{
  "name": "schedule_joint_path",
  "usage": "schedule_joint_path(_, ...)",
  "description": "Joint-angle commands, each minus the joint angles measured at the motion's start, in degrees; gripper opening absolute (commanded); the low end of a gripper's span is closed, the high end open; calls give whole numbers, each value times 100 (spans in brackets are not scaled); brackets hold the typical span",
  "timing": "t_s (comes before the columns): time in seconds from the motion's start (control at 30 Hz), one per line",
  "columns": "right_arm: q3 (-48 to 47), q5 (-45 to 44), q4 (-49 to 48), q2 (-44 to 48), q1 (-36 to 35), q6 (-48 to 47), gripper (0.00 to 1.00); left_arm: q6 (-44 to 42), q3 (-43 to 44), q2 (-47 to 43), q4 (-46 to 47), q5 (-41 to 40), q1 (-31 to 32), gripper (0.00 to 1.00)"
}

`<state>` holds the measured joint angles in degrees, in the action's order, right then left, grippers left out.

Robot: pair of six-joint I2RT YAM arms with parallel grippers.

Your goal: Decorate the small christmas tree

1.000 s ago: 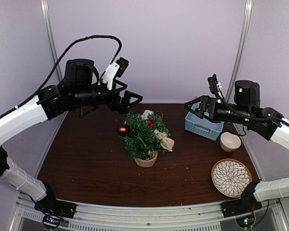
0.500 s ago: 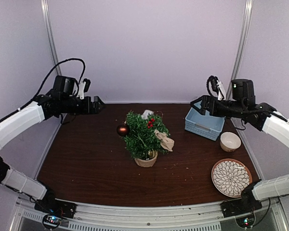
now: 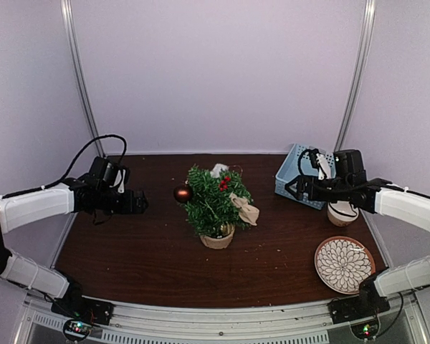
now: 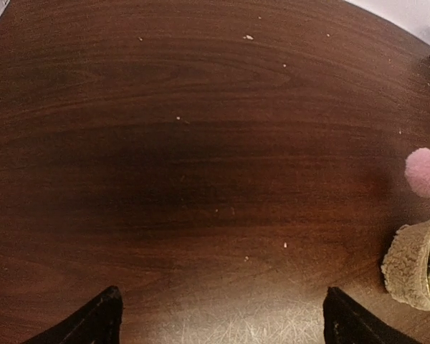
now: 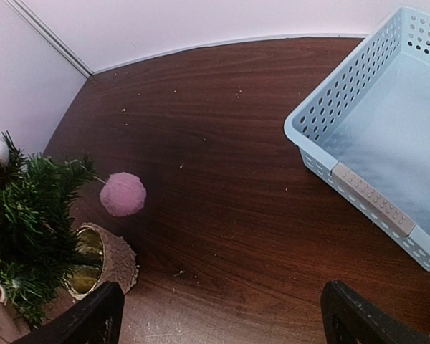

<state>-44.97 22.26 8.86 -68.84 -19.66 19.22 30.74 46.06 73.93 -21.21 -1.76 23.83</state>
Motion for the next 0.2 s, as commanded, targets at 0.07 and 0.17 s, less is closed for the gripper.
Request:
schedule_joint_path(0.07, 294, 76, -718, 3, 32, 0, 99, 173, -112, -29, 631, -174, 7, 97)
schedule_joint_path(0.17, 296, 110, -726, -21, 32, 12, 100, 119, -110, -104, 708, -141, 9, 98)
